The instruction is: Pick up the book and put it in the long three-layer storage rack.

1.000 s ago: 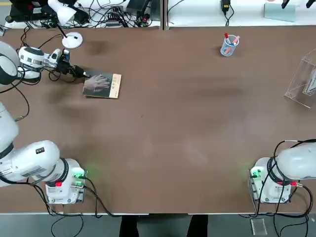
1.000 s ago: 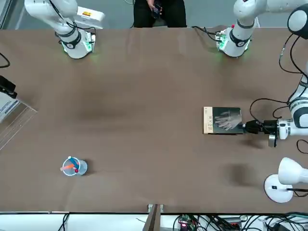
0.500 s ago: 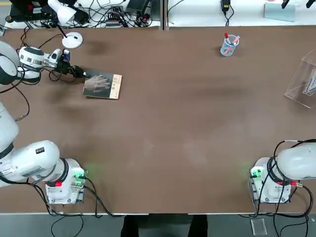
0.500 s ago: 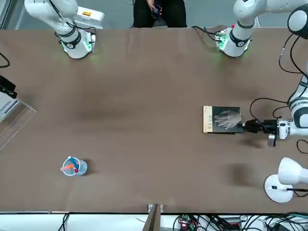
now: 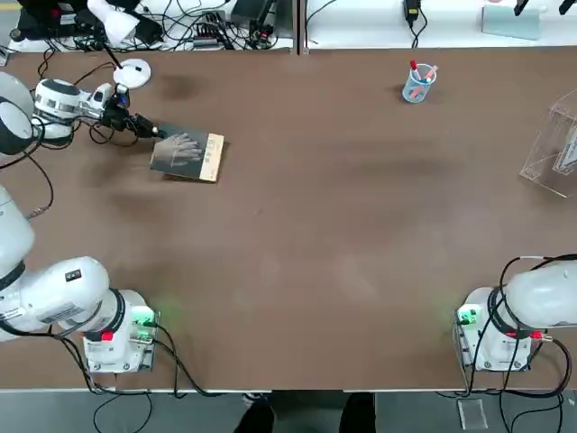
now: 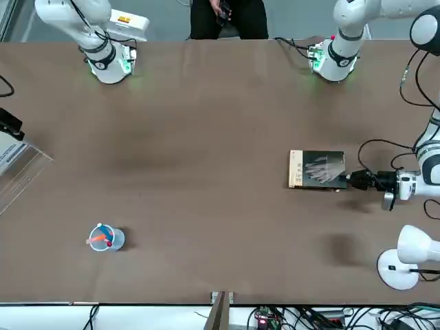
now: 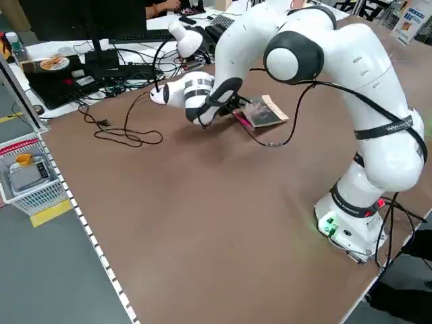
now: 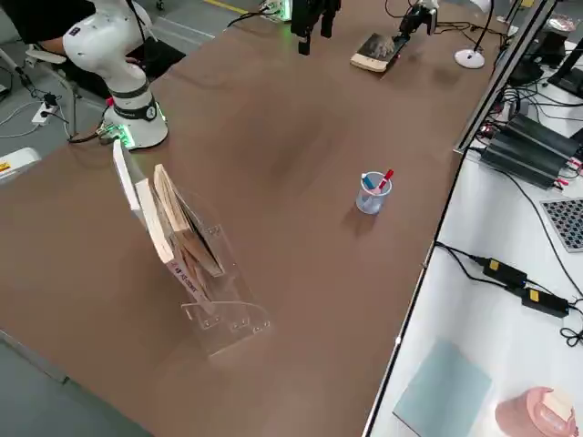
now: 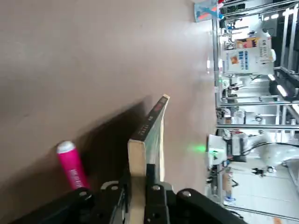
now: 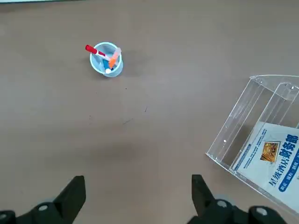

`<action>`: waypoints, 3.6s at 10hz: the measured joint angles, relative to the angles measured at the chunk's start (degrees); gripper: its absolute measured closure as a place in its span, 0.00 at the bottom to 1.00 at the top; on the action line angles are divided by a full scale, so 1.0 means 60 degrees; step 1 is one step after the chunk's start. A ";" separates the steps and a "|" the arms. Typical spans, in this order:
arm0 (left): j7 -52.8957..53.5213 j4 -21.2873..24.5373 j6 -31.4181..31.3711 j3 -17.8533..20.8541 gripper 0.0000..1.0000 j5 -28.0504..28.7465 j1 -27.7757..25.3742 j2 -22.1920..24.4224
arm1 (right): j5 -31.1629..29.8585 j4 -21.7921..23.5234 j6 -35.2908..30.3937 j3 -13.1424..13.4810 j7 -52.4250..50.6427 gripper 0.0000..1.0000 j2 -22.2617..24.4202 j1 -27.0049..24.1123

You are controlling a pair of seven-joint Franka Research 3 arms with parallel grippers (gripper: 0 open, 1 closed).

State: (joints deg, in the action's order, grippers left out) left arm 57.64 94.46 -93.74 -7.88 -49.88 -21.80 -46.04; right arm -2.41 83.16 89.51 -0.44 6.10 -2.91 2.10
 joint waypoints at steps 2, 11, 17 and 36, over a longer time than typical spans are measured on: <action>-0.0670 -0.0353 0.0648 -0.0040 1.00 0.0000 0.0028 0.0011 | 0.0000 0.0000 0.0000 0.0000 0.0000 0.00 0.0000 0.0000; -0.3964 -0.1264 0.1104 -0.1747 1.00 -0.1203 0.0000 0.0403 | 0.0000 0.0000 -0.0005 -0.0002 0.0001 0.00 0.0000 0.0000; -0.5763 -0.1784 0.0778 -0.2858 1.00 -0.2001 0.0342 0.0510 | 0.0538 0.0001 -0.0237 -0.0011 0.0002 0.00 0.0000 0.0001; -0.6890 -0.1860 -0.2909 -0.4506 1.00 -0.3175 0.2459 0.0771 | 0.6590 0.1379 -0.1034 0.0051 -0.0766 0.00 -0.0099 -0.0918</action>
State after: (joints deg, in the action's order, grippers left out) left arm 16.30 83.30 -111.19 -34.91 -68.93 -7.04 -41.41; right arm 37.13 91.44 83.30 -0.13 1.51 -3.51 -3.41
